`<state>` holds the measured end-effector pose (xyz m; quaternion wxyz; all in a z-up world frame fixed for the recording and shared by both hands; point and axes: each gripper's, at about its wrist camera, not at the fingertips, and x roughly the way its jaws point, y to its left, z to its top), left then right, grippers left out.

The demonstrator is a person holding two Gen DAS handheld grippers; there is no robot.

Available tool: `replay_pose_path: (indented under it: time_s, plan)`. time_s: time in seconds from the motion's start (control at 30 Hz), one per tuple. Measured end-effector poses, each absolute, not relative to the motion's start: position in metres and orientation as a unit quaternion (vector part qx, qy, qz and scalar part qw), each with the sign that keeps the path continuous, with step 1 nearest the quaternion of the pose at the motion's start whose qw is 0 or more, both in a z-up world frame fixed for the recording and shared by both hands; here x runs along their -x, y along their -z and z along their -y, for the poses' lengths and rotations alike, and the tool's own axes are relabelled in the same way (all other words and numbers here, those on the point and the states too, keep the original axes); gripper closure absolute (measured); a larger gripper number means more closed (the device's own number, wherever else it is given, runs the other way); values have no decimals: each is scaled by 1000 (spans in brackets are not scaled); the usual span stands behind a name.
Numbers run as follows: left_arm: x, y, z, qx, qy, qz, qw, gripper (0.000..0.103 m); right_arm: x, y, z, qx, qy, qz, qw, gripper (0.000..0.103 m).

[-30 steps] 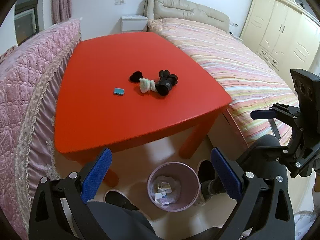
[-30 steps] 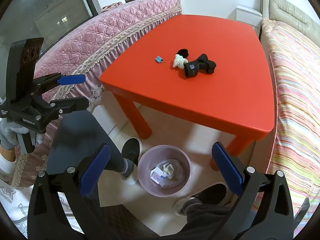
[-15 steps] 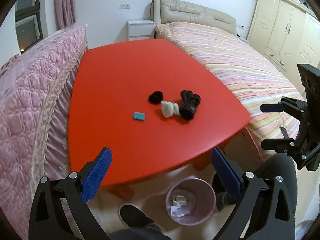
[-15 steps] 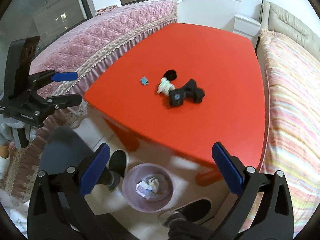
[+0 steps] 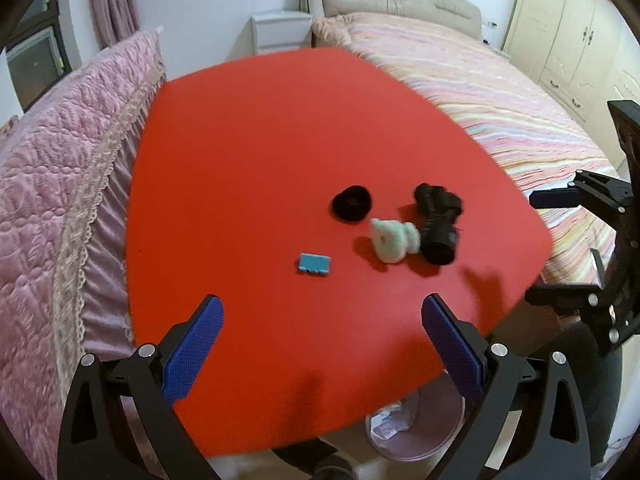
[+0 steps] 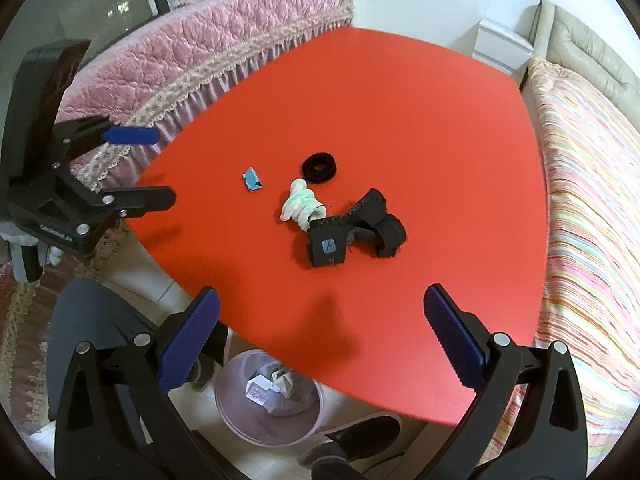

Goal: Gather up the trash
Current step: 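Move both open grippers back over the table toward the remaining items, then grasp the teal block with the left gripper while the right gripper grasps the black glove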

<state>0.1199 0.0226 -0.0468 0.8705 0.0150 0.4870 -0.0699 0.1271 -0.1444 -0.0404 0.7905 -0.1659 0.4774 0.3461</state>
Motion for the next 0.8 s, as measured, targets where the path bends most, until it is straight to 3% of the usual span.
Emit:
replay_pose_path:
  time_s: [0.3, 0.37, 0.5, 0.6, 0.63, 0.7, 0.8]
  plan:
    - [-158, 78, -27, -28, 78, -517, 852, 8, -153, 68, 118, 178, -341, -496, 778, 4]
    - [-164, 86, -29, -31, 76, -525, 847, 8, -156, 72, 114, 181, -341, -499, 776, 12]
    - [-174, 99, -31, -38, 73, -532, 843, 8, -160, 81, 110, 180, -343, -503, 772, 16]
    - [-179, 105, -33, -40, 76, -528, 845, 9, -165, 88, 109, 179, -340, -507, 772, 25]
    - [-180, 106, -32, -42, 78, -526, 846, 10, -166, 89, 109, 179, -339, -507, 772, 29]
    - [-182, 110, -31, -47, 83, -525, 846, 27, -168, 93, 108, 180, -338, -507, 773, 37]
    - [-182, 114, -29, -50, 85, -521, 848, 35, -171, 97, 108, 181, -337, -507, 772, 49]
